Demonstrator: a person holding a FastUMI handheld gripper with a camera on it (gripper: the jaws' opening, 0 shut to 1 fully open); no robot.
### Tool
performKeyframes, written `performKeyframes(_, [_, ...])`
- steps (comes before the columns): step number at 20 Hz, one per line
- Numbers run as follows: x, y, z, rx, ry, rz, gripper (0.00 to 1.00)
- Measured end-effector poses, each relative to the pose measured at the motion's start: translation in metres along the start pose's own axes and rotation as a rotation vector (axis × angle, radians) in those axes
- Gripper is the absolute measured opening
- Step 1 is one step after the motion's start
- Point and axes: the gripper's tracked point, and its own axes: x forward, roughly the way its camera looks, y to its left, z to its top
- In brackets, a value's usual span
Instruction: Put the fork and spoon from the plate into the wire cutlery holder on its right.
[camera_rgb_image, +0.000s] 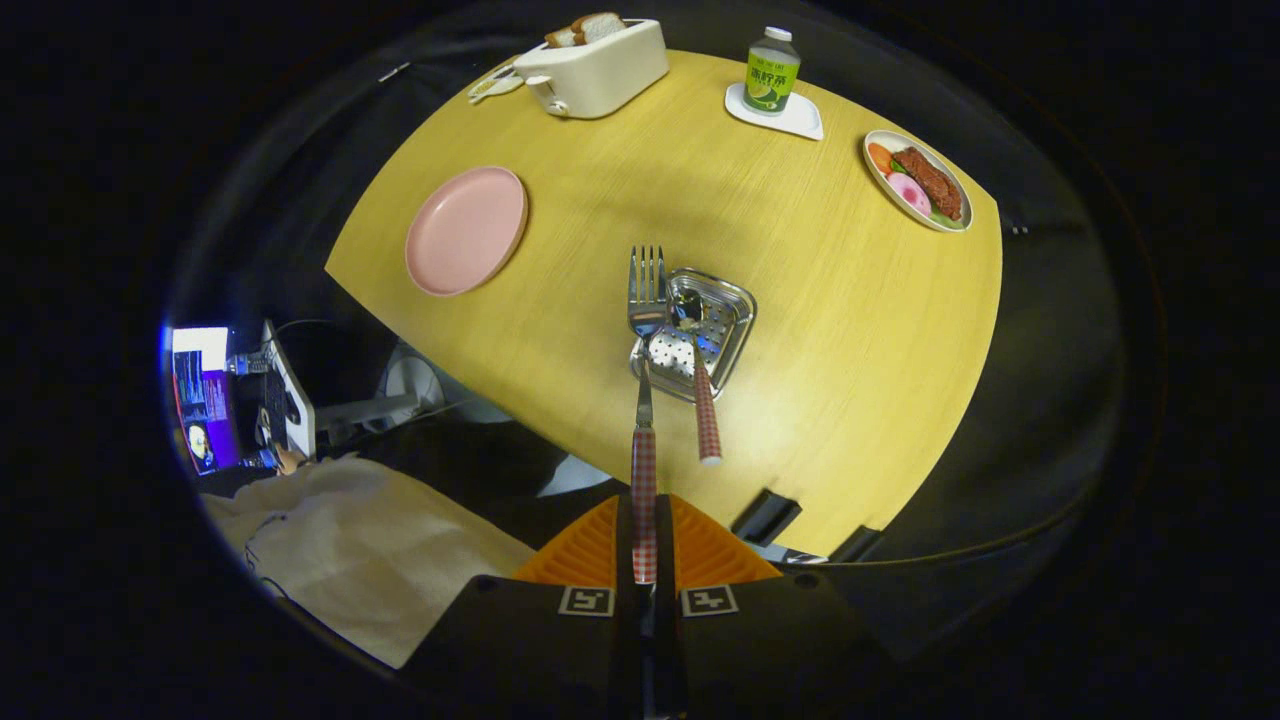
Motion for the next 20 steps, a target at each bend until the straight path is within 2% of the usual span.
performKeyframes(8, [0.011,-0.032,-0.003,-0.133,0.257,-0.017,0.10])
performKeyframes(11, [0.019,-0.037,0.005,-0.145,0.330,-0.018,0.10])
performKeyframes(15, [0.032,-0.048,0.013,-0.156,0.399,-0.036,0.09])
performKeyframes(20, [0.037,-0.048,0.024,-0.156,0.424,-0.035,0.10])
